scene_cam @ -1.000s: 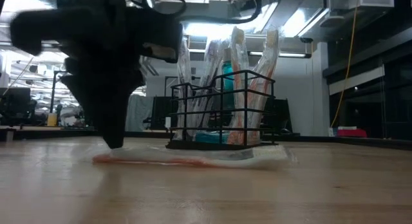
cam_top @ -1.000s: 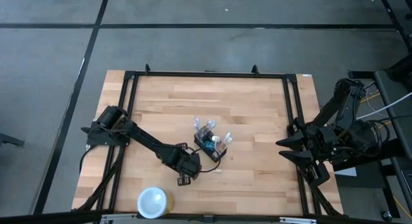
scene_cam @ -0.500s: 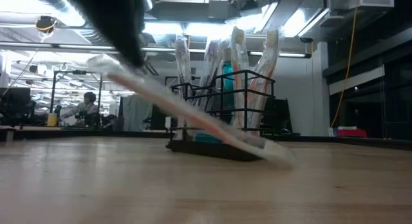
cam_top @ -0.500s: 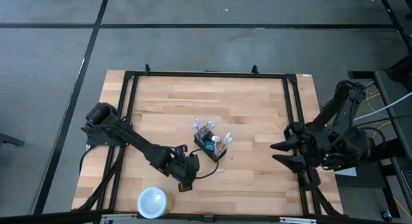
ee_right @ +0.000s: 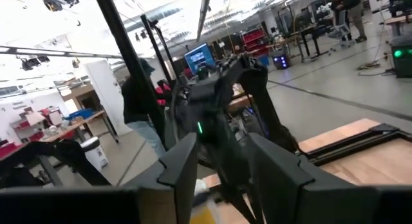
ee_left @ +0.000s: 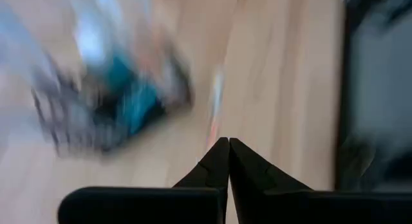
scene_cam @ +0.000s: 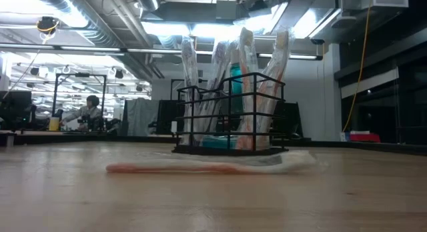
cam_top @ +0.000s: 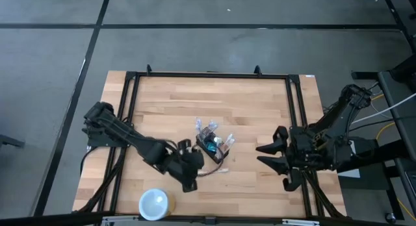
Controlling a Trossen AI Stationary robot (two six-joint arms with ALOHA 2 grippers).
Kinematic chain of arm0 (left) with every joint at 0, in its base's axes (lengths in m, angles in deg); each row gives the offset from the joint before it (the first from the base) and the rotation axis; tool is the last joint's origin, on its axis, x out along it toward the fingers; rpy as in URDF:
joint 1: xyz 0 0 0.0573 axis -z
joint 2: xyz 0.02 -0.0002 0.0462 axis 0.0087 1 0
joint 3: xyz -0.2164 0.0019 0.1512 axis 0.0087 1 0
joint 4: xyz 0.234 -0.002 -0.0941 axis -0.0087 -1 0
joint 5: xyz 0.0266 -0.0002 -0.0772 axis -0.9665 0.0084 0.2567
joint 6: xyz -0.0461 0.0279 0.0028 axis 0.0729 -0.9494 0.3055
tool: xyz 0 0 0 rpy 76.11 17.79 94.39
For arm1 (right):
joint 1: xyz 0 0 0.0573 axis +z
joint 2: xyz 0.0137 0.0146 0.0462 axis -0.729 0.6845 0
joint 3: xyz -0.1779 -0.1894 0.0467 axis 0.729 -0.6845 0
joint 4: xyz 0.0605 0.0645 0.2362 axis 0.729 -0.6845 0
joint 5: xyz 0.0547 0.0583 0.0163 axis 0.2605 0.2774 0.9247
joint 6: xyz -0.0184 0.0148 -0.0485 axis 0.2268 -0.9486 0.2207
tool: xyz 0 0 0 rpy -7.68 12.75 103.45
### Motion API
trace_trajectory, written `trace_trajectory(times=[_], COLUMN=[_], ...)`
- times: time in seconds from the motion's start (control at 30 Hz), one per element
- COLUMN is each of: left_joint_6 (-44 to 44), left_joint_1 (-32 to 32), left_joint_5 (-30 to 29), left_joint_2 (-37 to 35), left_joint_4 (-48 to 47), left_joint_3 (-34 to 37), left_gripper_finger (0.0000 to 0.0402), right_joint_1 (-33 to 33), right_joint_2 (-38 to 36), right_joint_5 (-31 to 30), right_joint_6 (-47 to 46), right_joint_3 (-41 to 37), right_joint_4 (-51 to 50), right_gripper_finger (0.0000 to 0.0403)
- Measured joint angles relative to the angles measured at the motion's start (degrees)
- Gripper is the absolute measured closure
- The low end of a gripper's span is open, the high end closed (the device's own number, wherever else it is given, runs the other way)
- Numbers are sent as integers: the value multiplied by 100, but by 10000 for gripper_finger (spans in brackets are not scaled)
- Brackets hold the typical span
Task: Pick & Place toothbrushing station
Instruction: Put the orange toothbrush into the wire organizer
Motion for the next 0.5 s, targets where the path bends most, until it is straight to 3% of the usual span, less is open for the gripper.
trace_trajectory(times=[0.13, 0.27, 0.5], left_joint_6=[373, 476, 298], left_joint_1=[-74, -88, -162], left_joint_5=[870, 1331, 1094], left_joint_2=[505, 920, 1281], left_joint_4=[-943, -542, 653], left_joint_3=[112, 549, 1052], left_gripper_finger=[365, 298, 183], right_joint_1=[0, 15, 15], right_joint_2=[2, 0, -2], right_joint_5=[17, 18, 102], right_joint_6=[-30, -53, -256], right_joint_3=[0, 0, 0], right_joint_4=[68, 150, 202], right_gripper_finger=[263, 263, 263])
